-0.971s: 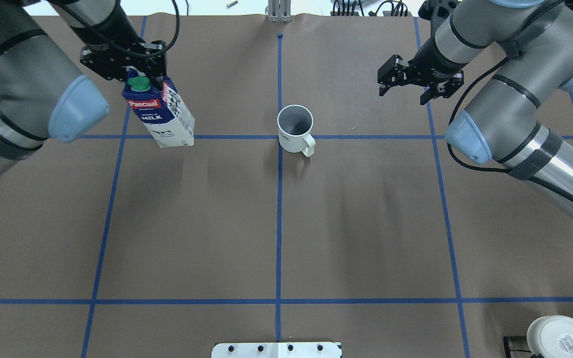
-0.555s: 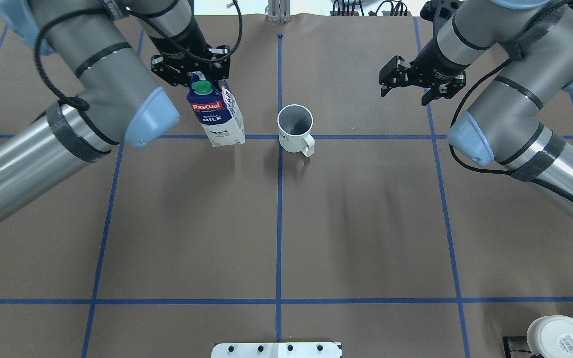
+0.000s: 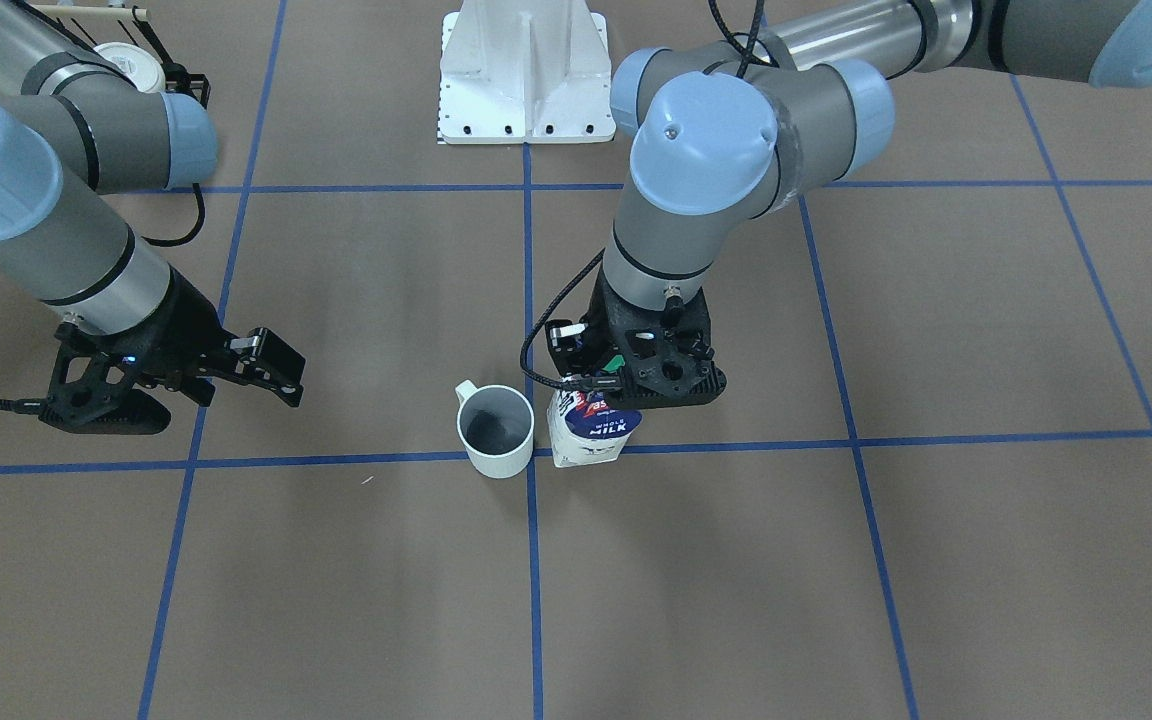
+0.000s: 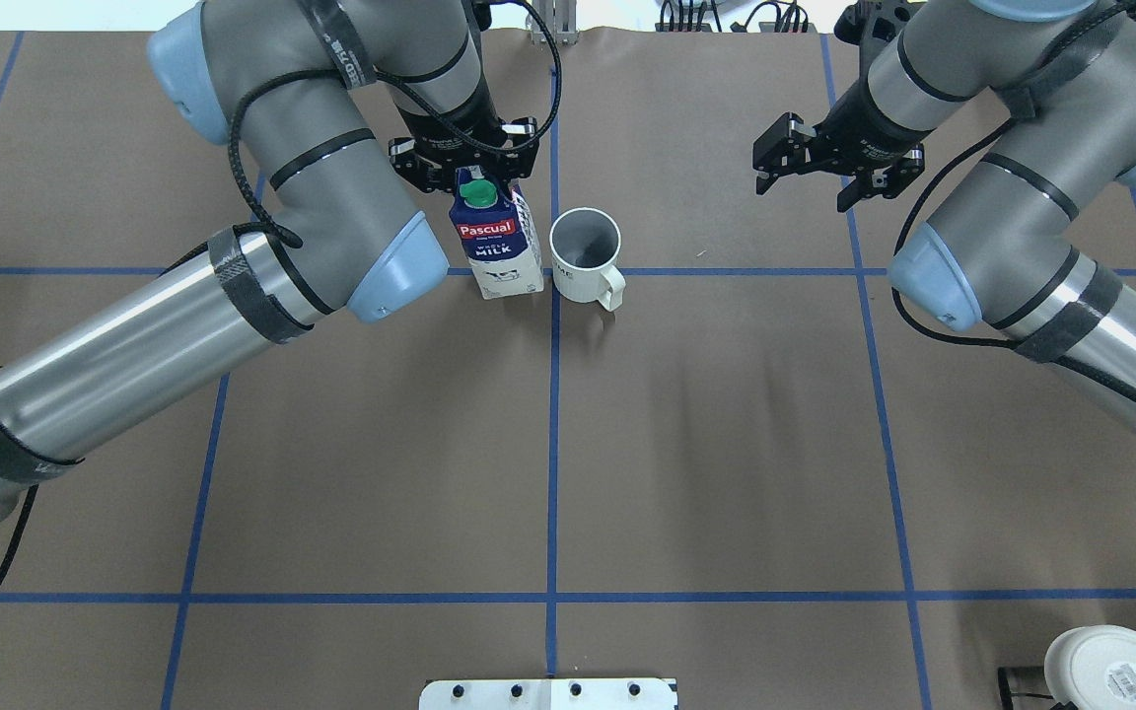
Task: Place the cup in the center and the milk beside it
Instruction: 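Carry the milk carton with the left gripper beside the mug and lower it, then open the left gripper to release the milk carton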
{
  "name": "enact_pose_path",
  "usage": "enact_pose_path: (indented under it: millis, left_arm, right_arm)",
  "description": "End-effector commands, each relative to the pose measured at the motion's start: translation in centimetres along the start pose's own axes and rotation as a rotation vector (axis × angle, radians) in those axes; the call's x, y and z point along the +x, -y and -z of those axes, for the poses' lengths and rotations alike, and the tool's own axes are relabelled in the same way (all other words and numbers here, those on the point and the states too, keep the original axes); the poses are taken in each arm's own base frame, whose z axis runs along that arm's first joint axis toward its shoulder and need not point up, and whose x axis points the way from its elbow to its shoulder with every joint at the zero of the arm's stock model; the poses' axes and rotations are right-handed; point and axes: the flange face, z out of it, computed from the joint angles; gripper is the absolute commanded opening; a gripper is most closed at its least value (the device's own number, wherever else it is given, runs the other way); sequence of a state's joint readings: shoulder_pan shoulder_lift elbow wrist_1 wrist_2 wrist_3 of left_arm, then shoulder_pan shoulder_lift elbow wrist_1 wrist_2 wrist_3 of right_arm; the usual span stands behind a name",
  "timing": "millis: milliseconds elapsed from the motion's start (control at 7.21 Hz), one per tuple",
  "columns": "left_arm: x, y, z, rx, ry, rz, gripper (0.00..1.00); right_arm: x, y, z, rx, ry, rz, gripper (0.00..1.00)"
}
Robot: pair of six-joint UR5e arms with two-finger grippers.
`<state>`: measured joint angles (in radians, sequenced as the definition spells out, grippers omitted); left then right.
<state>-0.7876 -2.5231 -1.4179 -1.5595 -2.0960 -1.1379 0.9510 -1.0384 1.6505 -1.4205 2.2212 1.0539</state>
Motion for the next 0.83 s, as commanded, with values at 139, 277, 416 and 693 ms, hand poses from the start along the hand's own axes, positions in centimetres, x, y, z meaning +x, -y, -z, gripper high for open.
enact_pose_path:
  millis: [139, 277, 416, 693]
  left_arm:
    - [0.6, -0.5, -0.9, 0.021, -0.005, -0.009, 0.97]
    - [0.7, -0.8, -0.5, 0.032, -0.020, -0.032, 0.98]
    - [0.8, -1.0, 0.2, 0.040, -0.025, -0.037, 0.98]
    - [-4.8, -1.6, 2.1, 0.108, -0.017, -0.101, 0.98]
  right_arm:
    - [-0.1, -0.2, 0.4, 0.016, 0.001, 0.008, 1.00]
    - [0.0, -0.5, 1.0, 0.012, 0.011, 0.017, 1.00]
    - [-0.1, -0.6, 1.9, 0.024, 0.021, 0.021, 1.00]
    - [1.7, -0.2, 3.0, 0.053, 0.022, 0.017, 1.00]
